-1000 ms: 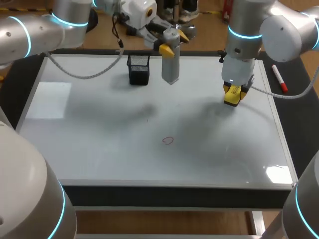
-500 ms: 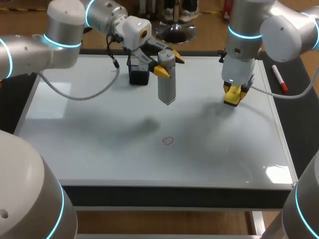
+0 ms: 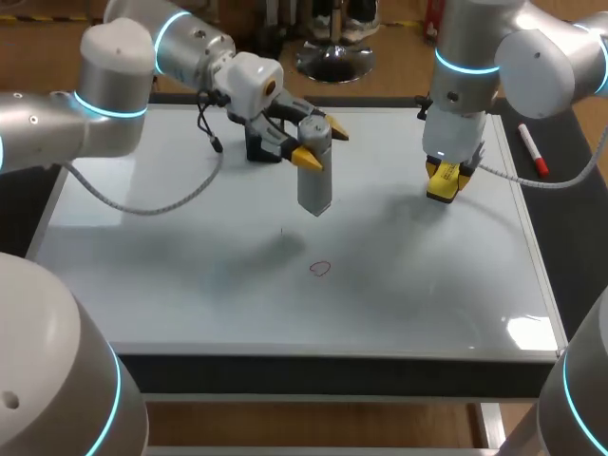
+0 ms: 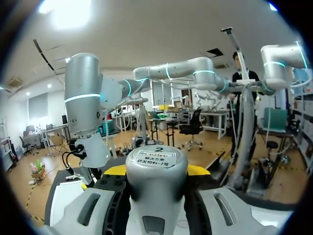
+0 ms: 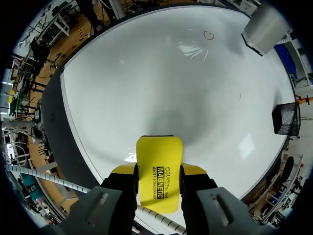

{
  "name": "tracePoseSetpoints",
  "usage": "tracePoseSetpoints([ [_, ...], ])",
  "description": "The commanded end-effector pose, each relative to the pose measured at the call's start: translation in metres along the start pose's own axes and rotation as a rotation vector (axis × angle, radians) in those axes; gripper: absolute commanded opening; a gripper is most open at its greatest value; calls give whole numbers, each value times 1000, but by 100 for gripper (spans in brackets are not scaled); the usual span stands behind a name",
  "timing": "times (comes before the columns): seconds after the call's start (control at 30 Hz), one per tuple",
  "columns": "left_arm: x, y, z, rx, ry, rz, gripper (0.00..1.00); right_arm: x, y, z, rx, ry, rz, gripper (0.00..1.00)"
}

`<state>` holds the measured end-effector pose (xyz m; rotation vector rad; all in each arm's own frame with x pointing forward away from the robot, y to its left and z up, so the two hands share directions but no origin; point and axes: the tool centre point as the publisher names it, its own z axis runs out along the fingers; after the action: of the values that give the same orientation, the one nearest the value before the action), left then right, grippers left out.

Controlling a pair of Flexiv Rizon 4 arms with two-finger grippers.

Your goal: Pick up the inspection probe, press it on each red-marked spot on the whiteboard one by one, put down the probe, pick up the eraser, and wipe off all the red marks.

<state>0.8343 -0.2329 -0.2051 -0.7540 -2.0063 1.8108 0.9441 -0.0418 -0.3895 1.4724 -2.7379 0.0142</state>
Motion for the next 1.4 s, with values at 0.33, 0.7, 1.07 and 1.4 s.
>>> tracePoseSetpoints([
  [0.33,12,22,6,34,77,25,0,1,0,-1,2,1,-2,0],
  [0.7,35,33,21,84,106,-46,0,1,0,-1,2,1,-2,0],
  [1.07,49,43,36,112,121,-70,0,1,0,-1,2,1,-2,0],
  [1.4,53,49,43,127,136,-81,0,1,0,-1,2,1,-2,0],
])
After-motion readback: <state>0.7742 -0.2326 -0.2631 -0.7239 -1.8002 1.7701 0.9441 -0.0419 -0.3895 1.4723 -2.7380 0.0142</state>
